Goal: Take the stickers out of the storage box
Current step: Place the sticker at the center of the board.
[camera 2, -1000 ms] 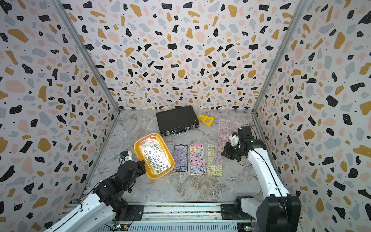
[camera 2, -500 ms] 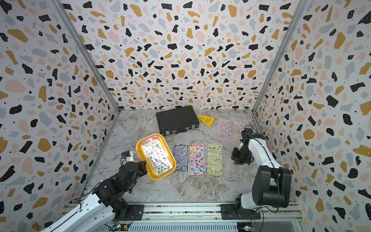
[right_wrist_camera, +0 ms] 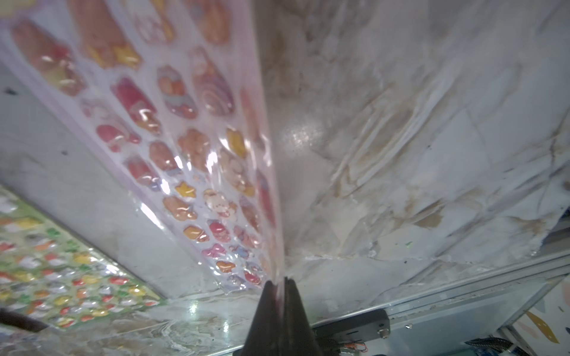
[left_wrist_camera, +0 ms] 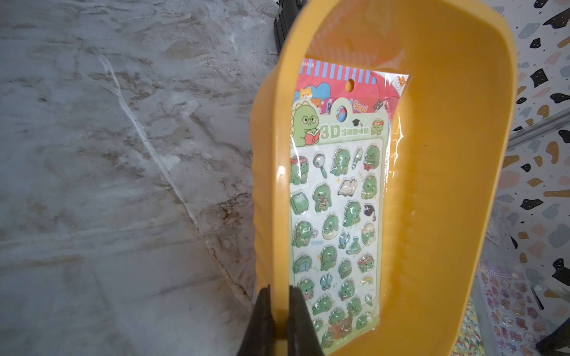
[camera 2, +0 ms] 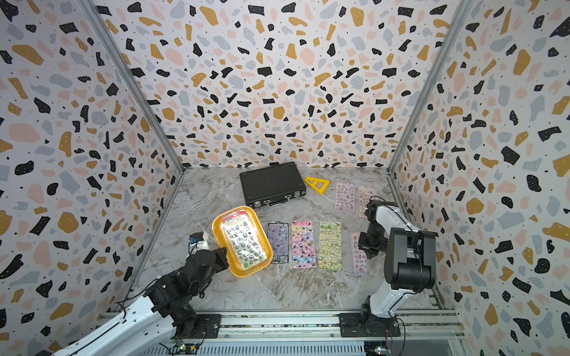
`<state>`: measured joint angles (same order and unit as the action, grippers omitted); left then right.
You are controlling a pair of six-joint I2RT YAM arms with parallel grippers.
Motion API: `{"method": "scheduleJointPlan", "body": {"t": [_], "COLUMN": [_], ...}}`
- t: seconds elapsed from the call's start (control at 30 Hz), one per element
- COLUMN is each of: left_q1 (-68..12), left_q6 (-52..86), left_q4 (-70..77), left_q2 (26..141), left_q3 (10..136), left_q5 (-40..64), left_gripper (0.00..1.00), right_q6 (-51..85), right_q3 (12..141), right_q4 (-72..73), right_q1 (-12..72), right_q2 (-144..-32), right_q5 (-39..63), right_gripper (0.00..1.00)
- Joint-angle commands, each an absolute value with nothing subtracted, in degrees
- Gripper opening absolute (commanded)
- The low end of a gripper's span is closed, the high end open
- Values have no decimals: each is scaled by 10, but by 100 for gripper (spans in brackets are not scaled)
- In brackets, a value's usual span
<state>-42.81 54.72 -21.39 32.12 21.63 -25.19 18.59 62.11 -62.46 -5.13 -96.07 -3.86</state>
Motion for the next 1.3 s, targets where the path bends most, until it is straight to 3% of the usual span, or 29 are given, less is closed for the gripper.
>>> {"method": "scheduleJointPlan", "body": {"t": [0.0,0.5,0.97,1.1,1.27], "left_q1": [-434,-447,-449,-450,-451], "left_q6": [550,567,571,572,572], "left_q4": [-184,-197,-202,-204,-203], "left_q2": [317,314,307,289,278], "left_q3": [240,242,236,232,233], "left_q5": [-275,-291,-304,-305,-297], "left_gripper": [0,0,0,0,0], "right_q6": [190,193,205,211,230], "right_q3": [635,661,672,651,558], "right_q4": [-626,-598,-590,-559,-405], "right_q1": [-51,-27,-18,0,-11], "right_q2": [-971,-1023,-989,-897,-736], "right_q5": [-86,-121,-154,-158,-26], "right_gripper": [11,26,42,62,84]}}
